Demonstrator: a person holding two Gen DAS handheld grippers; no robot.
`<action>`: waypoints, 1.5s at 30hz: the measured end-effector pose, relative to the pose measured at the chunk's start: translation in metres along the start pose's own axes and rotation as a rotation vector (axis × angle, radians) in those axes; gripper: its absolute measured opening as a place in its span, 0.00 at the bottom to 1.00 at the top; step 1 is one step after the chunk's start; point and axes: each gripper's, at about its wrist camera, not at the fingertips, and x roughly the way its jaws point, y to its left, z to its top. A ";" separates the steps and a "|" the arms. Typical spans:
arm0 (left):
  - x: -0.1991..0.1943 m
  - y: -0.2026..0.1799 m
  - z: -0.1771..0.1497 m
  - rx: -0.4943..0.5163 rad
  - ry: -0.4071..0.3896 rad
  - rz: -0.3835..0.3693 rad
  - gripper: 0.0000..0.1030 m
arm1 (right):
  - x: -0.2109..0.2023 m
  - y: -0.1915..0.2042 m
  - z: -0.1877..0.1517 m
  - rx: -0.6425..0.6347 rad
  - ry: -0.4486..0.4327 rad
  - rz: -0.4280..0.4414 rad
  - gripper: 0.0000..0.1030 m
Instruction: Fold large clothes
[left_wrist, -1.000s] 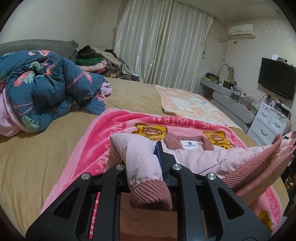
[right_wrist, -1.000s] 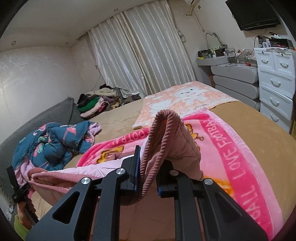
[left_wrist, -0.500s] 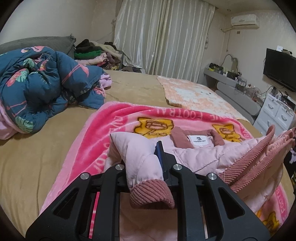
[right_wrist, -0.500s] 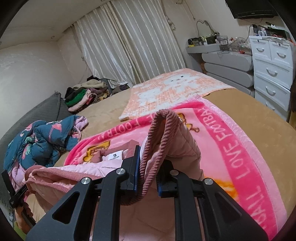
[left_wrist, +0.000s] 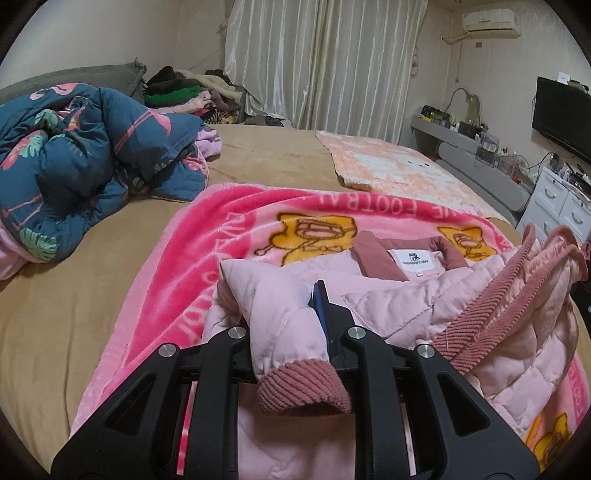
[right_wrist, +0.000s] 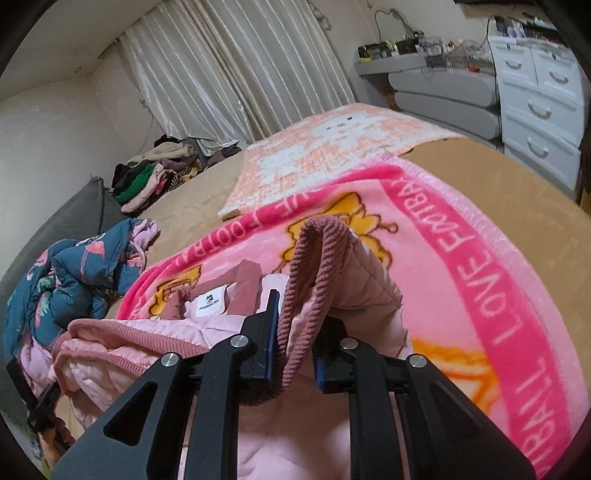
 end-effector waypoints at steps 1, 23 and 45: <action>0.002 0.001 -0.001 -0.001 0.005 0.000 0.11 | 0.002 -0.003 0.001 0.015 0.008 0.023 0.19; -0.003 0.000 0.005 -0.068 0.003 -0.105 0.56 | 0.000 0.035 -0.109 -0.227 0.106 -0.001 0.86; -0.061 0.028 -0.050 -0.067 0.020 0.019 0.91 | -0.053 -0.016 -0.113 -0.293 -0.012 -0.172 0.92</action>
